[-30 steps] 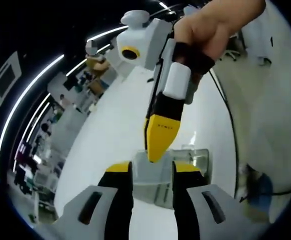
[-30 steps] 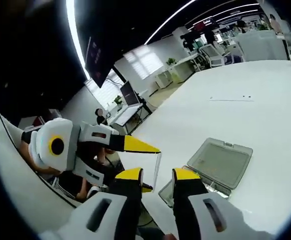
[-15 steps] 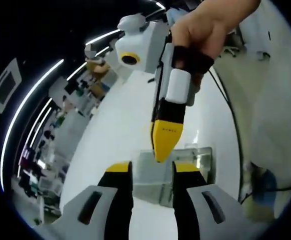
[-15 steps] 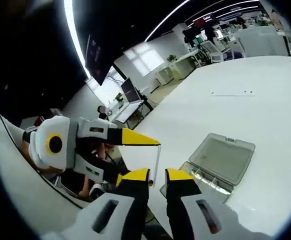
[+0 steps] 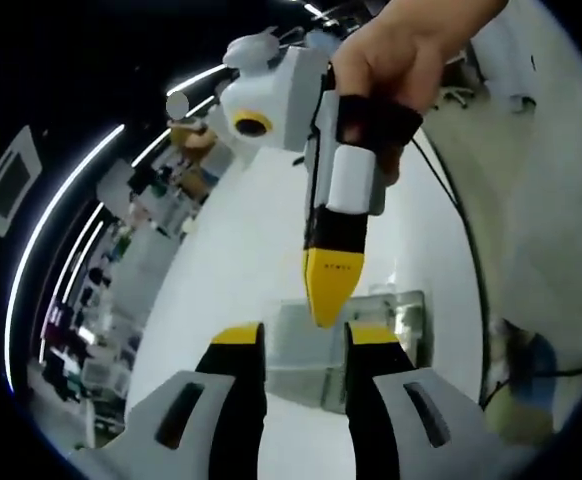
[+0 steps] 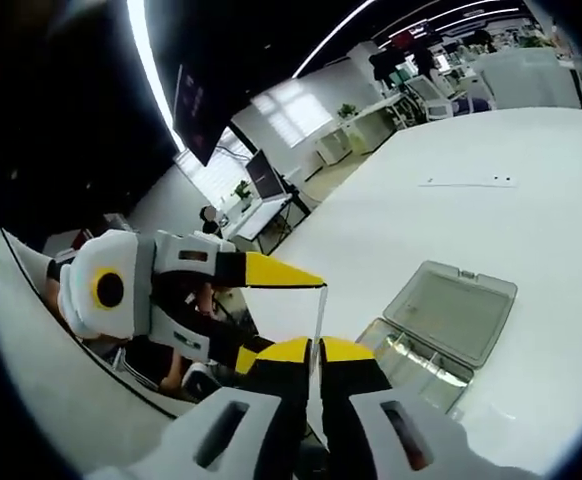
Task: Insert the divider into the dual guide fixture by aligning both edges with the guide slots and pushing it downward to the bottom, including one-sided entry, uneven engagement, binding, and posture correction.
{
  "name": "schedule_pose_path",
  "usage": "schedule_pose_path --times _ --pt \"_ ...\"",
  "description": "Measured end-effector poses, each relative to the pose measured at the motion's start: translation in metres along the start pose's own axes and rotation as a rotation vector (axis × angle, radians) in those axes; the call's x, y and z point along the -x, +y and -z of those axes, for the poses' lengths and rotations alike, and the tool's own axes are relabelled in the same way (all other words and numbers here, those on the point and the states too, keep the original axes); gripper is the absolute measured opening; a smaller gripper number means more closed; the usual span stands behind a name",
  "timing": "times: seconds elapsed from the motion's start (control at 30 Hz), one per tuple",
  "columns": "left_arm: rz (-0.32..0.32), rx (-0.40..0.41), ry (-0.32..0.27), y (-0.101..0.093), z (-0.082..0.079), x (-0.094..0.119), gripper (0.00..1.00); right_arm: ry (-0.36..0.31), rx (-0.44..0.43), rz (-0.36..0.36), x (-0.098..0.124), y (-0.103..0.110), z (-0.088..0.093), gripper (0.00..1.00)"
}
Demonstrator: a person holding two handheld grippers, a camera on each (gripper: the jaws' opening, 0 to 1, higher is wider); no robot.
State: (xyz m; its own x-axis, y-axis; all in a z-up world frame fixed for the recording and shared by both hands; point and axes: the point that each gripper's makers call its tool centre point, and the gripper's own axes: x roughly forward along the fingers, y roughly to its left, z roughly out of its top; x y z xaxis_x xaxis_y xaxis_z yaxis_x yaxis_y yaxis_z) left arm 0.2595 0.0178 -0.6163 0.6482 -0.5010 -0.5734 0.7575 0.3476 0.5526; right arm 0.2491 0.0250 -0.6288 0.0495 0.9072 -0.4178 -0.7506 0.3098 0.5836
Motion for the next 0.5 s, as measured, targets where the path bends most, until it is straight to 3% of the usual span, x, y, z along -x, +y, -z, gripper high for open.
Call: schedule_pose_path --times 0.5 --pt "0.003 -0.020 -0.001 -0.0029 -0.0001 0.0000 0.26 0.008 -0.003 -0.002 -0.0004 0.0000 0.0036 0.00"
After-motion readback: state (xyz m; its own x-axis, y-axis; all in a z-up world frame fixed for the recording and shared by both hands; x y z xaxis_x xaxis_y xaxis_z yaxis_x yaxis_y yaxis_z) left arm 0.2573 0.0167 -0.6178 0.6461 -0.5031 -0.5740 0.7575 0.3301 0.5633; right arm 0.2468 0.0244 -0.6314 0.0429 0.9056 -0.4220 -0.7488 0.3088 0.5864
